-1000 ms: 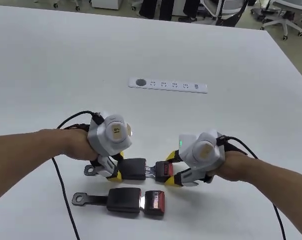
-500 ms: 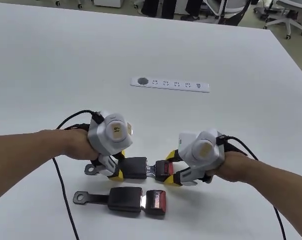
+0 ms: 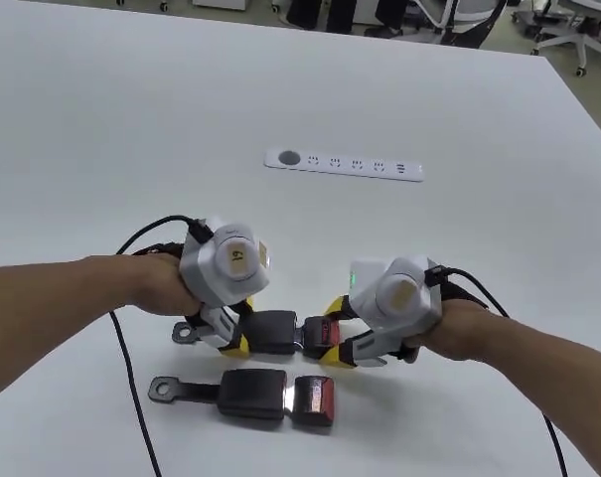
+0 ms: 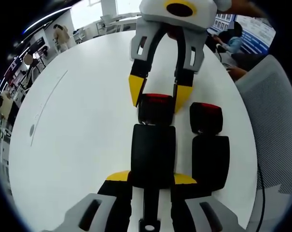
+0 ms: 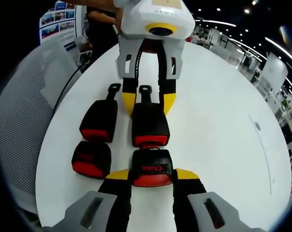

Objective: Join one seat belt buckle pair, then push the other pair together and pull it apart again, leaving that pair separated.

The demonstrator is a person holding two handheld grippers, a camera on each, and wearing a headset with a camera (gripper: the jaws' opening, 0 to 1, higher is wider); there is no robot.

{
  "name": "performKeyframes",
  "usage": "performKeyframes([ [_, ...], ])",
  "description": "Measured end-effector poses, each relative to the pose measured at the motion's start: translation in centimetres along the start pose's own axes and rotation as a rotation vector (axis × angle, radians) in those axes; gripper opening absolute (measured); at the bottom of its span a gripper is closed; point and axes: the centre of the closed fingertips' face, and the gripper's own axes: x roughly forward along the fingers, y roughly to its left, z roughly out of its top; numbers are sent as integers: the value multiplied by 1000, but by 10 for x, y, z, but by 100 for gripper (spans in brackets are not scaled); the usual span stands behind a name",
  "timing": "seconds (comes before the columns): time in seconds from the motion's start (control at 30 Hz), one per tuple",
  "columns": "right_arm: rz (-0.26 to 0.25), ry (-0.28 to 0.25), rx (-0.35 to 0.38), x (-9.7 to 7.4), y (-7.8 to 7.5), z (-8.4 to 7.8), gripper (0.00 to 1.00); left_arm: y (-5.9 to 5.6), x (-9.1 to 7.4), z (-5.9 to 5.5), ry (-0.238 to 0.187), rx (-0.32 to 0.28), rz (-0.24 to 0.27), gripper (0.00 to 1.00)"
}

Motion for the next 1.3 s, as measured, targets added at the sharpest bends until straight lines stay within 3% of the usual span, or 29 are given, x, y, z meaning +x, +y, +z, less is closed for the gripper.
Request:
performKeyframes([
  [0.37,1,12,11,3,-1,1,27,1,2,-1,-7,33,-6,30],
  [0.57,7,23,-4,5,-1,1,27,-1,2,1,14,67,-14,29],
  [1.03,8,27,-13,5,-2,4,29,0,2,0,42,76,-20,30],
  [1.3,11,34,-26,1,-3,1,29,0,1,0,31,75,-21,31],
])
